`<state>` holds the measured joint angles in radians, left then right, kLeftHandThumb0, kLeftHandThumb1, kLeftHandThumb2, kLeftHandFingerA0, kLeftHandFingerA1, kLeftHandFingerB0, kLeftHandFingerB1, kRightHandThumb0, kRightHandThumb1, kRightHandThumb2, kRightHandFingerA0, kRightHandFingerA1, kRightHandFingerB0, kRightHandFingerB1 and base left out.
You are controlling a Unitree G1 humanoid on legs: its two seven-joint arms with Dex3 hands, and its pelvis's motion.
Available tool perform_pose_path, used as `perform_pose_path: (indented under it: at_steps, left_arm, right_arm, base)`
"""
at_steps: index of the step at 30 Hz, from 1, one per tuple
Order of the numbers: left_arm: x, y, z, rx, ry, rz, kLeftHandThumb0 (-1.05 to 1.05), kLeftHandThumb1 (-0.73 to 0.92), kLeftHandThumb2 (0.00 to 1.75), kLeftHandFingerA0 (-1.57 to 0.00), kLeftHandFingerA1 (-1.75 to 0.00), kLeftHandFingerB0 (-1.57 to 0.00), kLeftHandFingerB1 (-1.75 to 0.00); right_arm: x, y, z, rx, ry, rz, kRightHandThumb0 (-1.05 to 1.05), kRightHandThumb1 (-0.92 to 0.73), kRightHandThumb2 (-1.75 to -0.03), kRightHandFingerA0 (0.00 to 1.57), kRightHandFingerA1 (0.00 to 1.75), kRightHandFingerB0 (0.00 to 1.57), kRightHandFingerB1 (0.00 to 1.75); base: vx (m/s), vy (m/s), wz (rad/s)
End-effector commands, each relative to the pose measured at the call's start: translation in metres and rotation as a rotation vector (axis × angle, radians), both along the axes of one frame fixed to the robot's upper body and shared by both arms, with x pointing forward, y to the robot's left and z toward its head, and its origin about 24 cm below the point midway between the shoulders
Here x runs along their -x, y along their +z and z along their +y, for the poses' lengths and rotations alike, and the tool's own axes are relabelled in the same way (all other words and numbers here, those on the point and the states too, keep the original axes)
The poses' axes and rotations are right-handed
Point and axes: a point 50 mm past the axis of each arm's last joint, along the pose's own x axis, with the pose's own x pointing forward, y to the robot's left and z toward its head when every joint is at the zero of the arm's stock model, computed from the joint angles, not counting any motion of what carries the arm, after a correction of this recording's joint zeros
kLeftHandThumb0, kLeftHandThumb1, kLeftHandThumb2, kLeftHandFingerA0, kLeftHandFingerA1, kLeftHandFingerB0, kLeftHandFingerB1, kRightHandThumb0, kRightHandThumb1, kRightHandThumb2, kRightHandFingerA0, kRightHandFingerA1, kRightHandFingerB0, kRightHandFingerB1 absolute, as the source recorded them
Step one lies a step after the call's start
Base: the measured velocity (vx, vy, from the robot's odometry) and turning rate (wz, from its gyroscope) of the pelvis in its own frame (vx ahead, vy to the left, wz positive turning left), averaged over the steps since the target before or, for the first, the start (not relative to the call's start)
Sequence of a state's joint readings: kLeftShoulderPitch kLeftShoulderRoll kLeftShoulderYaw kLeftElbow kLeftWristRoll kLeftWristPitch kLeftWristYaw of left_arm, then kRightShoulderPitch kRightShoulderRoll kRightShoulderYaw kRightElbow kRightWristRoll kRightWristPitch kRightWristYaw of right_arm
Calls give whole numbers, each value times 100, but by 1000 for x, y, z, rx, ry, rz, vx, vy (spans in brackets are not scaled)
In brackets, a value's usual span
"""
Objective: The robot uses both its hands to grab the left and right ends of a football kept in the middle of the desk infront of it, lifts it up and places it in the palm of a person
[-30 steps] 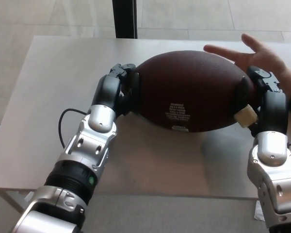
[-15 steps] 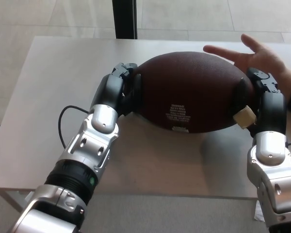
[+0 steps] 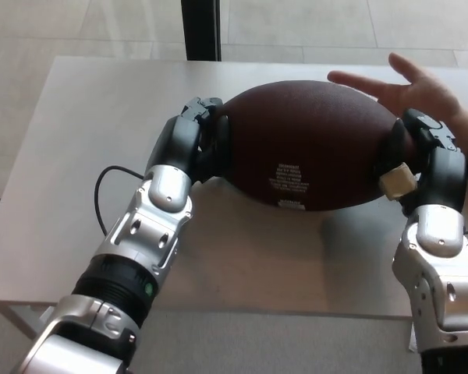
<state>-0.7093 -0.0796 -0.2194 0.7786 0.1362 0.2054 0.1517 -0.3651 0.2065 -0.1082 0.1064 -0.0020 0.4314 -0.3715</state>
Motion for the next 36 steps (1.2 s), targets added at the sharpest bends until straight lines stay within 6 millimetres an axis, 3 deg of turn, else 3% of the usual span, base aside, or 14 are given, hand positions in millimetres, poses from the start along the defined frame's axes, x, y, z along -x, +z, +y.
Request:
perform_pose_path:
  at_steps: [1,6,9,18,19,20,22,23,27,30,31,32,35,36]
  left_arm:
    - [-9,41,-58,111,-255,-13,-26,63,58,-63,-112,-40,-46]
    - [-20,67,-55,156,-244,-43,-31,65,58,-69,-107,-42,-46]
    - [-22,74,-56,84,-246,-104,-31,63,58,-49,-72,-47,-46]
    - [-30,87,-50,216,-226,-15,-29,61,57,-62,-93,-43,-43]
    - [-31,88,-49,176,-242,-23,-43,50,86,-49,-72,-34,-53]
    - [-34,94,-48,75,-277,-48,-37,66,59,-35,-54,-40,-39]
    - [-36,98,-47,15,-292,-67,-37,66,59,-35,-54,-40,-39]
    - [-38,105,-49,-1,-285,-87,-34,62,57,-52,-87,-41,-45]
    - [-45,123,-52,-124,-309,-75,-36,60,58,-50,-78,-39,-45]
    - [-48,132,-50,-129,-297,-78,-41,47,84,-51,-76,-34,-54]
    - [-49,137,-53,-168,-330,-105,-43,52,87,-50,-76,-31,-53]
    - [-49,137,-55,-168,-340,-108,-43,52,89,-46,-75,-31,-54]
    - [-50,138,-58,-203,-344,-90,-45,54,91,-43,-72,-35,-57]
    - [-51,140,-59,-227,-368,-82,-45,71,62,-40,-76,-39,-47]
  right_arm:
    - [-22,61,63,-349,301,-184,-64,-73,-61,68,70,51,43]
    - [-32,90,62,-345,319,-253,-61,-71,-62,62,64,49,43]
    - [-34,96,61,-322,319,-271,-58,-73,-62,60,64,48,45]
    - [-39,110,63,-331,317,-291,-53,-73,-62,62,68,45,45]
    - [-40,111,63,-338,318,-290,-55,-72,-61,61,69,46,45]
    - [-43,116,60,-348,322,-294,-56,-72,-61,62,69,44,44]
    - [-45,119,58,-347,329,-297,-56,-72,-61,62,69,44,44]
    - [-48,125,57,-355,315,-301,-57,-72,-62,60,69,44,44]
    - [-58,136,52,-391,279,-313,-56,-73,-62,65,71,46,45]
    - [-62,145,50,-446,277,-334,-54,-72,-62,62,68,44,44]
    - [-64,151,44,-467,262,-344,-56,-58,-92,59,71,37,55]
    - [-65,153,42,-457,255,-350,-54,-74,-62,61,66,43,44]
    - [-67,156,36,-465,238,-354,-58,-73,-62,59,66,44,44]
    - [-68,157,35,-495,214,-351,-57,-73,-62,61,66,46,44]
  base:
    - [0,0,0]
    - [0,0,0]
    - [0,0,0]
    - [0,0,0]
    - [0,0,0]
    - [0,0,0]
    - [0,0,0]
    - [0,0,0]
    - [0,0,0]
    - [0,0,0]
    - [0,0,0]
    - [0,0,0]
    - [0,0,0]
    - [0,0,0]
